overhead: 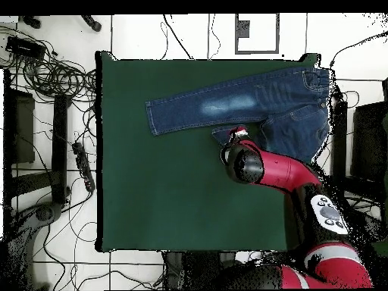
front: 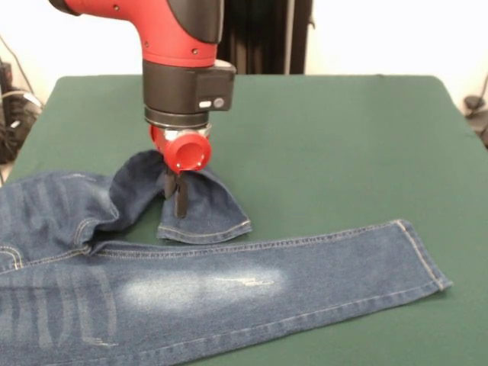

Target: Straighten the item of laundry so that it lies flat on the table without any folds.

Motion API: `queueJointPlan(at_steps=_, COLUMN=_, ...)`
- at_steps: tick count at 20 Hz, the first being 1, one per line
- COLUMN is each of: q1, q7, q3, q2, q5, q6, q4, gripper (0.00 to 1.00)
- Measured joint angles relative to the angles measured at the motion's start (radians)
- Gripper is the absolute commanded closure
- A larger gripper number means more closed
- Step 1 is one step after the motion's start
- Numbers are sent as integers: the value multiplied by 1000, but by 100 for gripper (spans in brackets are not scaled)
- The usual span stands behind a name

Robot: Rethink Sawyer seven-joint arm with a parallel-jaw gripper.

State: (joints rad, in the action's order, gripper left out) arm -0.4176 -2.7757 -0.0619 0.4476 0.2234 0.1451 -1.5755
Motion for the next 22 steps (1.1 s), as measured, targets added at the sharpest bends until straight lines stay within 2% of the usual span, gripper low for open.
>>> queueJointPlan(at_steps=7, q1=-2, q7=0, q3=-1, q2=-4, q5=-46, q6=0, q4=-18, gripper=0)
queueJointPlan(at_steps=13, q1=86, q7=0, q3=53, q2=-2, q5=-87, q6=0, q4=-18, gripper=0)
queueJointPlan(at_steps=15, q1=147, q7=0, q3=82, q2=8, q5=-107, q6=0, q4=-28, gripper=0)
queueJointPlan(at_steps=22, q1=196, q7=0, q3=69, q2=64, q5=-150, q6=0, q4=-119, gripper=0)
